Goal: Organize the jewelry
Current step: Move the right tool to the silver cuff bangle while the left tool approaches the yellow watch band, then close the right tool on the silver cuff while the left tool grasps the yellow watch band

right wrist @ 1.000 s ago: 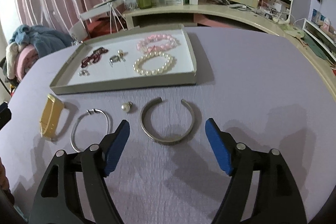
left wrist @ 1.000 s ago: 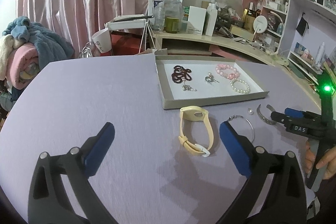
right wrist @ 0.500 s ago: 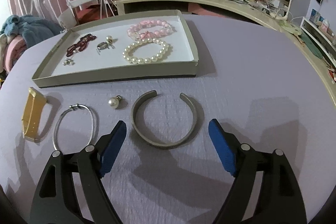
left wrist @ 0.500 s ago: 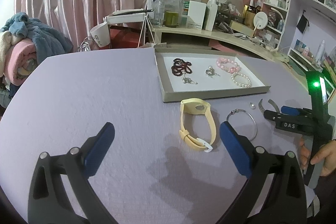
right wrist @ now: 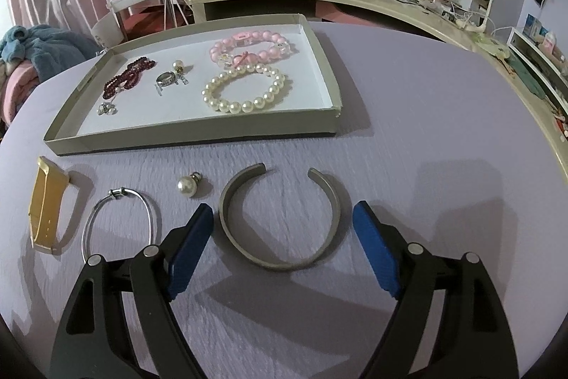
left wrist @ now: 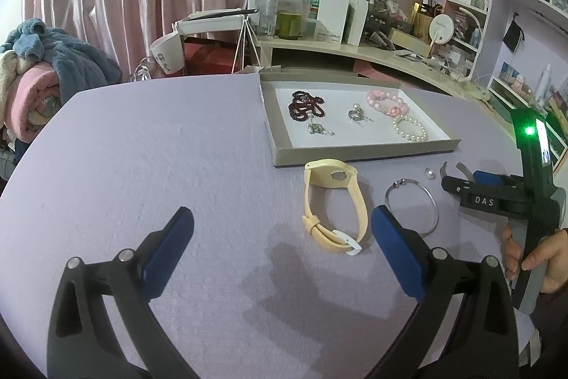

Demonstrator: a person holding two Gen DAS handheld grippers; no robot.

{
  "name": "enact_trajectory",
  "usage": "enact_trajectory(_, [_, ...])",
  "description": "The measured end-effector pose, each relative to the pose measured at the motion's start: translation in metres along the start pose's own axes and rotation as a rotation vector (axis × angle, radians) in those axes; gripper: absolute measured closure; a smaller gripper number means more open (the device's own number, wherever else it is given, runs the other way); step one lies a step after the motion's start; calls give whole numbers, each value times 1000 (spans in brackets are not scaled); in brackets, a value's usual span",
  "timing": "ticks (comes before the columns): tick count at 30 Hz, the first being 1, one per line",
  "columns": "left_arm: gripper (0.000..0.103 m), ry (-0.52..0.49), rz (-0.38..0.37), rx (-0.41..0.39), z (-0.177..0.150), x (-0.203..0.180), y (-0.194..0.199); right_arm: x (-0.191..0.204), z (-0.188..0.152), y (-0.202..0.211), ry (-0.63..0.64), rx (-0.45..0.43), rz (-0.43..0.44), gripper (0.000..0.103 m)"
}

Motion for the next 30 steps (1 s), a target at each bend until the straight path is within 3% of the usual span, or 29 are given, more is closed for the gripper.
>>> enact_trajectory(4, [3,-2,0,8,-2,-1,-2,0,1,0,-1,-2,4,23])
enact_trajectory(5, [3,-2,-1,9,-3,-2,-2,0,2,2,-1,-12,6,34])
enact_trajectory(21, [3,-30,-4,53,2,-27,-25,-13,0,17,-39,-34,78,34])
enact_trajectory(30, [5,-34,43,88,9,-31,-51,-20,1,21,-51,-45,98,34])
Point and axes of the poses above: each gripper's, at about its wrist camera, not at the fingertips, and y roughly against the way its jaws point, x to its left, z to its top, the point moved 7 cm from there along -y, roughly the way its jaws point, and after that the axes turned 7 degrees about -z, right-handed, at the moved point
